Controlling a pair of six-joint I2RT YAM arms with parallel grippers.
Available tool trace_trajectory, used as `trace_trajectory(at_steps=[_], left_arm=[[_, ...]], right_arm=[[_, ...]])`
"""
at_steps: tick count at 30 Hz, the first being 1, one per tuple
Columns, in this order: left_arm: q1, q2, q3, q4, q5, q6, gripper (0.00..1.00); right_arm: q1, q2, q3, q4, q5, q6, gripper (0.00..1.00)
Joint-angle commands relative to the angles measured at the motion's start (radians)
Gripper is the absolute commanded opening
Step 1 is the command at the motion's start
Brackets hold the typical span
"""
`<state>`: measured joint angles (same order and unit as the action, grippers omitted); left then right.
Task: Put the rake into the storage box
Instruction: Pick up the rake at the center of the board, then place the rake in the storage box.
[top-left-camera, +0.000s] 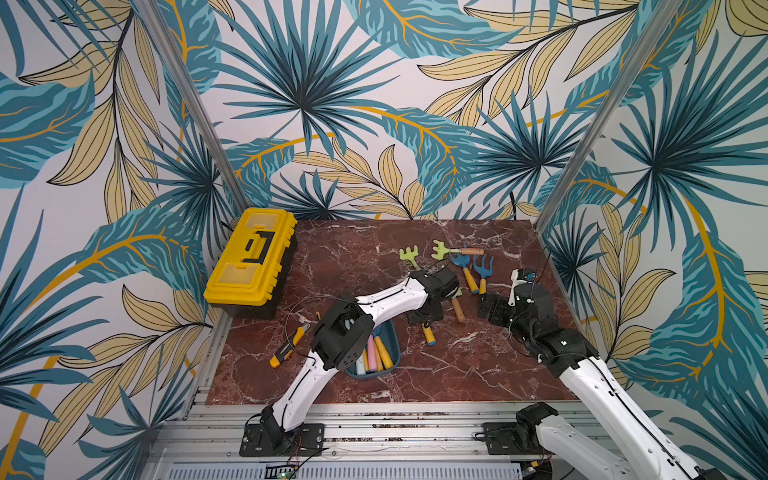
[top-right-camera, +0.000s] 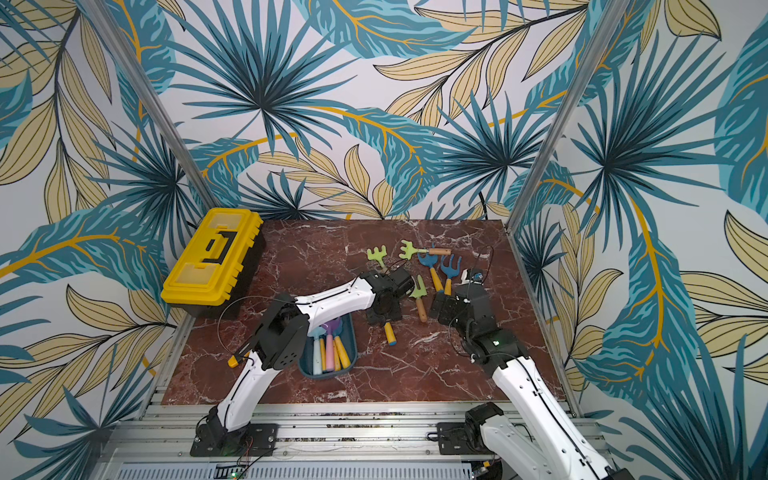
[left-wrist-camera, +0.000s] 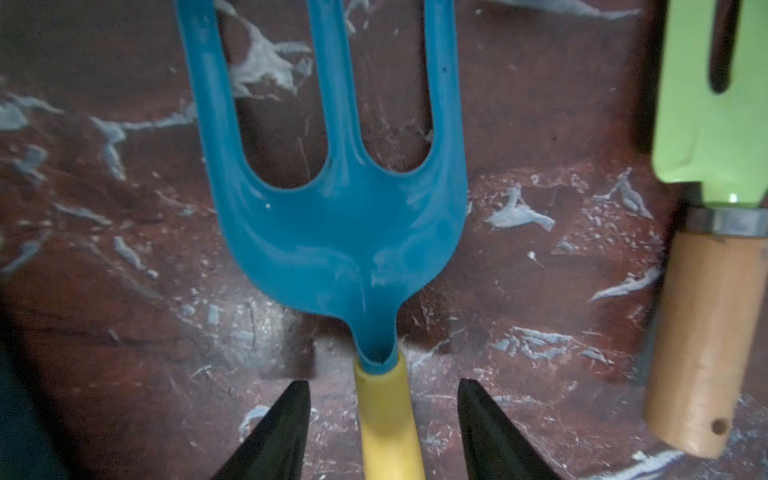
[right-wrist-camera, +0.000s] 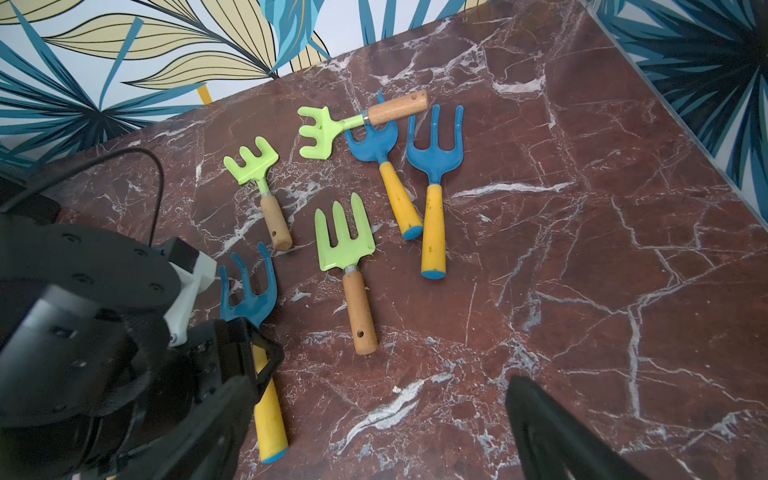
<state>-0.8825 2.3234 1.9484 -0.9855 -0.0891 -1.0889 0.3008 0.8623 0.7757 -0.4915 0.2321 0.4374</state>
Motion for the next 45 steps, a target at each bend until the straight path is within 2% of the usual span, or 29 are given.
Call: trace_trajectory(at_steps=[1, 7, 16, 26, 35, 45], left_arm=[[0.002, 0.016, 0.028, -0.025, -0.016, -0.004, 0.59], [0.005, 0.057, 0.078, -0.066, -0.036, 0.010, 0.46], [-0.007, 0.020, 0.092, -0.107, -0.091, 0.030, 0.21], [-0.031, -0.105, 0.081, -0.131, -0.160, 0.073, 0.17], [-0.032, -0.273, 0.004, -0.147, -0.209, 0.103, 0.14], [-0.029, -0.518, -0.269, -0.150, -0.209, 0.116, 0.14]], right_arm=[[-0.005, 0.002, -0.020, 0.009, -0.015, 0.004, 0.99], [-0.005, 0.003, -0.020, 0.010, -0.018, 0.001, 0.99], [-0.006, 0.001, -0.021, 0.011, -0.023, 0.003, 0.99], [-0.005, 0.001, -0.021, 0.010, -0.020, 0.004, 0.99], [-0.005, 0.016, -0.023, 0.013, -0.012, 0.003, 0.99], [-0.005, 0.045, -0.026, 0.025, -0.003, 0.003, 0.99]])
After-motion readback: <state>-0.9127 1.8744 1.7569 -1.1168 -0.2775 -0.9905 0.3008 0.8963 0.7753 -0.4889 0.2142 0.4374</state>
